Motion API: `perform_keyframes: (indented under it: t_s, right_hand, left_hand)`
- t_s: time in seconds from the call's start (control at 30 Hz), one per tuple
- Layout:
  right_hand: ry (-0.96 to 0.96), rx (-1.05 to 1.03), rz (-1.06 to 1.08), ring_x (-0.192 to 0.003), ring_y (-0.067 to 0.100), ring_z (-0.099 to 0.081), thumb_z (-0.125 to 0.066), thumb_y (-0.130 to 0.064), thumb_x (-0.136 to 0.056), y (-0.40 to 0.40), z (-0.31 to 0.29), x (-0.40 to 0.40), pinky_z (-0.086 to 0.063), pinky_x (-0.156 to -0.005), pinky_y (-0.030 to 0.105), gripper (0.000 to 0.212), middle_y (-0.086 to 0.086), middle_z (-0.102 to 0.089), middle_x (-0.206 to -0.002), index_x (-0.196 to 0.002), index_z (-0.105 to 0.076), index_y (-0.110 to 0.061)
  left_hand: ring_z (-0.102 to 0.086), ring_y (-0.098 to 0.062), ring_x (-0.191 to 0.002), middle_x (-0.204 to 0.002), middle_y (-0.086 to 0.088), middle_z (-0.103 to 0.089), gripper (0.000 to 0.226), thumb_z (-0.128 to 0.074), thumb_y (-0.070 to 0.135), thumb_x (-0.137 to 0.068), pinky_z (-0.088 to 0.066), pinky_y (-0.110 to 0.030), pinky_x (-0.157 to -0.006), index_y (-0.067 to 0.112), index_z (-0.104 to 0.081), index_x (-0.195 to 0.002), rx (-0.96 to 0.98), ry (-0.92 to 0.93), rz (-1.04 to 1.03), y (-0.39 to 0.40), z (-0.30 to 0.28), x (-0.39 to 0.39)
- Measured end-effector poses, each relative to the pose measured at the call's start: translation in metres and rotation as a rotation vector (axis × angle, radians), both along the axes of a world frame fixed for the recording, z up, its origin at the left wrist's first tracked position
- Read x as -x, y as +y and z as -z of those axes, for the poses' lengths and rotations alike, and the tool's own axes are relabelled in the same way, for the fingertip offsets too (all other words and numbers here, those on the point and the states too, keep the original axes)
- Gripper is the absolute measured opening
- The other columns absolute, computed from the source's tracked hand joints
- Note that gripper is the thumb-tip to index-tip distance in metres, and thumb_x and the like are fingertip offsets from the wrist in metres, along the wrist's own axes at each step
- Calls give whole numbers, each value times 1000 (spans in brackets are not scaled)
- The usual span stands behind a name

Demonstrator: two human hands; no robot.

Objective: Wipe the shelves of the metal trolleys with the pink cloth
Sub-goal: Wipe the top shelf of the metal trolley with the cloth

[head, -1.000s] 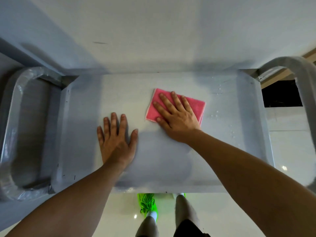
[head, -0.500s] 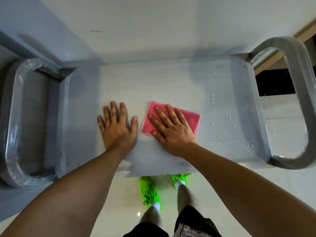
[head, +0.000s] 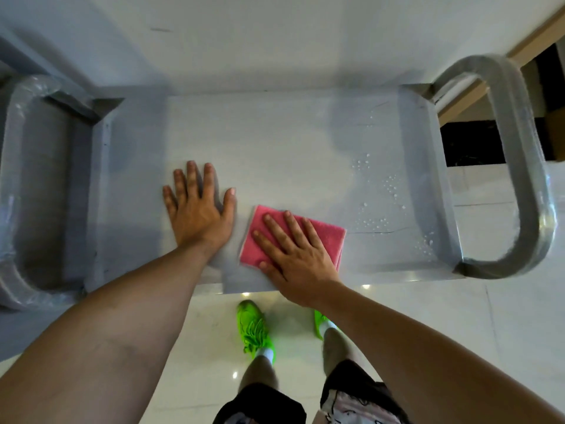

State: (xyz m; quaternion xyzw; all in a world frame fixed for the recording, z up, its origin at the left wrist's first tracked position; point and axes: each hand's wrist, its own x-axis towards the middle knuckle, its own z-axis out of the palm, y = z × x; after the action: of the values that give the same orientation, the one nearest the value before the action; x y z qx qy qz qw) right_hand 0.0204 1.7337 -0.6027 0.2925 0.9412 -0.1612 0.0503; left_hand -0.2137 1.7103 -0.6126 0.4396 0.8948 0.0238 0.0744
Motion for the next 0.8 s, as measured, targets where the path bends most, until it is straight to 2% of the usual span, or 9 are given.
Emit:
perform_keyframes:
  t_s: [0.2, 0.37, 0.57, 0.8]
  right_hand:
    - [8, 19, -109, -158, 31, -1, -32, -56, -105, -13, -2, -22, -6, -126, 55, 62, 0, -12, -171, -162, -24, -33]
    - [4, 33, -166, -158, 31, 0, -31, -56, -106, -7, -5, -42, 2, -127, 51, 60, -3, -13, -171, -162, -23, -34]
    - [-3, 51, -133, -157, 27, 2, -26, -55, -106, 7, -9, -75, 3, -127, 49, 58, -5, -14, -170, -161, -23, -36]
    - [-29, 54, -70, -158, 27, -1, -20, -57, -106, 28, -10, -111, -1, -127, 49, 59, -7, -13, -170, -161, -22, -38]
  left_hand:
    - [-12, -35, -153, -167, -12, -16, 72, -24, 63, -97, -5, -55, -123, 26, -21, -158, 13, 32, 1, 1, 0, -2]
    - [-14, -37, -152, -166, -14, -18, 72, -23, 63, -97, -6, -56, -122, 25, -22, -158, 6, 34, 6, -1, -1, -2]
    - [-11, -37, -153, -167, -14, -15, 74, -22, 63, -97, -4, -55, -122, 24, -20, -159, 14, 29, 3, 0, -4, -2]
    - [-17, -42, -150, -166, -16, -18, 74, -14, 63, -97, -13, -57, -120, 22, -19, -159, 75, 98, 14, 2, -9, -5]
